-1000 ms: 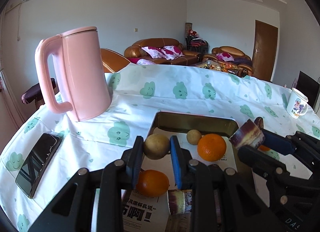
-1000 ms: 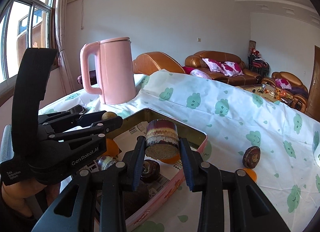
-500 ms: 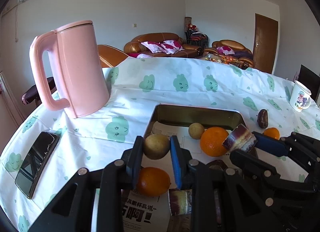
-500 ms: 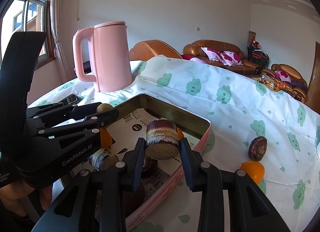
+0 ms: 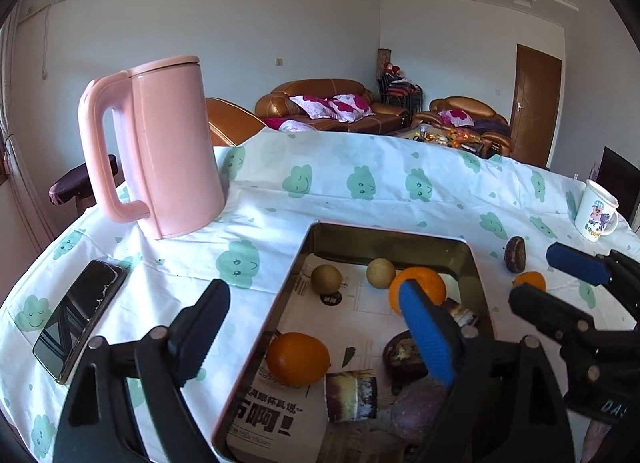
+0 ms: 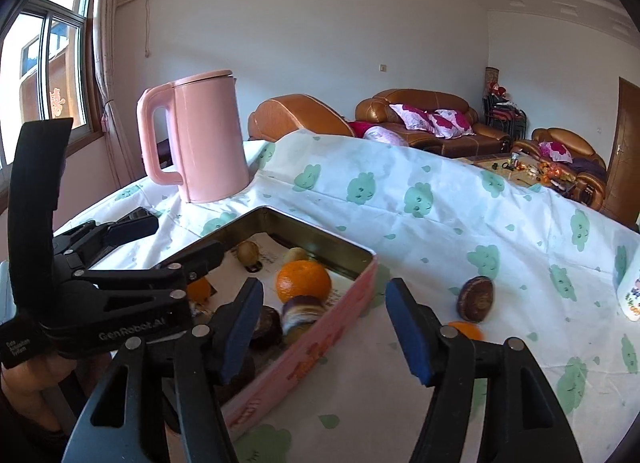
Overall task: Organize fruits
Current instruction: 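Grasp a small orange with the right tool while the left tool grasps the dark brown fruit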
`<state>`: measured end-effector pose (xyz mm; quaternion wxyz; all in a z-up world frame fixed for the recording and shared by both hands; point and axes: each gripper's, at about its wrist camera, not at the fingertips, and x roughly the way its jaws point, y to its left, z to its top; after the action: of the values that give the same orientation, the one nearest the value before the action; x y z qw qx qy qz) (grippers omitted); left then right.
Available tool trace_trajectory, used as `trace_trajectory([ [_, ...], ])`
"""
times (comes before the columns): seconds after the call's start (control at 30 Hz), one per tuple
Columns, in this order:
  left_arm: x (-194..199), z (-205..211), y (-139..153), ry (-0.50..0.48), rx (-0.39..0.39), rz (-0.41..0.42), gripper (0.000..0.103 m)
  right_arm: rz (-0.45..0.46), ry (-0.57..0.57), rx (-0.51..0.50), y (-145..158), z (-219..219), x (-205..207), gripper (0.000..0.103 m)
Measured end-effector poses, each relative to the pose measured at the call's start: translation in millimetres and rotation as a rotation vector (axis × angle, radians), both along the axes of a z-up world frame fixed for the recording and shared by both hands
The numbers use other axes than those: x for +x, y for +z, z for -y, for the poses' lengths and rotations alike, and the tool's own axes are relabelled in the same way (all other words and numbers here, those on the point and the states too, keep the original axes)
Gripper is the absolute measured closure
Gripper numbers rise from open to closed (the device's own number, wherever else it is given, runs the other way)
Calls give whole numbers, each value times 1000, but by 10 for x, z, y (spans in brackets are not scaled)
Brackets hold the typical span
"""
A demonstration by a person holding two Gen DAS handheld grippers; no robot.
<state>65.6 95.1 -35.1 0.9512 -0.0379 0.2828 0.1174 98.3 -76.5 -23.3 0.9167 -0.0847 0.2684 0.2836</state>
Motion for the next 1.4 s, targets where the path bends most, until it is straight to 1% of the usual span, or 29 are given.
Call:
trace_trajectory([
  [0.07, -5, 76, 35, -13, -13, 16, 9, -14, -65, -30, -21, 223, 127, 35],
  [0.13, 5, 177, 54, -34, -18, 23, 6, -43, -135, -46, -78, 442, 273, 35],
  [0.2, 33, 285, 59, -47, -9, 22, 6, -99, -178, -35, -154, 593, 424, 35],
  [0.27, 60, 381, 57, -63, -5, 15, 6, -147, -179, -24, -241, 634, 533, 35],
  [0.37, 81, 502, 79, -83, 2, 9, 6, -194, -150, -53, -353, 541, 652, 35],
  [0.43, 93, 569, 106, -90, 12, 11, 6, -224, -156, -73, -423, 483, 731, 35],
  [0.47, 101, 599, 118, -95, 15, 13, 6, -237, -152, -67, -443, 480, 763, 35],
  [0.53, 126, 663, 145, -105, 24, 14, 6, -286, -145, -71, -520, 468, 839, 40],
  [0.57, 139, 695, 154, -110, 29, 13, 6, -315, -137, -59, -553, 485, 873, 58],
  [0.6, 157, 737, 166, -117, 33, 11, 6, -322, -137, -35, -557, 516, 879, 66],
  [0.7, 222, 870, 187, -137, 47, 6, 6, -287, -158, -1, -498, 670, 826, 66],
  [0.8, 326, 1029, 193, -169, 44, -12, 6, -232, -231, 2, -414, 902, 828, 66],
  [0.9, 473, 1242, 172, -206, 38, -41, 6, -233, -301, 25, -390, 1159, 906, 66],
  [1.0, 672, 1470, 96, -244, 34, -91, 6, -226, -355, 10, -391, 1368, 970, 66],
  [1.07, 809, 1605, 28, -266, 25, -126, 8, -240, -383, 25, -427, 1511, 1015, 66],
  [1.1, 880, 1668, -9, -271, 27, -142, 10, -261, -389, 54, -446, 1585, 1042, 66],
  [1.17, 1032, 1771, -103, -281, 20, -183, 19, -275, -398, 90, -451, 1681, 1055, 66],
  [1.2, 1112, 1810, -164, -286, 12, -206, 22, -273, -396, 99, -446, 1696, 1046, 66],
  [1.27, 1270, 1857, -276, -277, -5, -251, 31, -261, -393, 96, -433, 1687, 1022, 66],
  [1.3, 1347, 1868, -323, -270, -15, -274, 34, -254, -388, 92, -432, 1664, 1008, 66],
  [1.37, 1458, 1890, -388, -268, -41, -303, 44, -245, -379, 85, -420, 1635, 992, 66],
  [1.4, 1511, 1906, -416, -273, -46, -315, 45, -243, -375, 83, -414, 1625, 986, 66],
])
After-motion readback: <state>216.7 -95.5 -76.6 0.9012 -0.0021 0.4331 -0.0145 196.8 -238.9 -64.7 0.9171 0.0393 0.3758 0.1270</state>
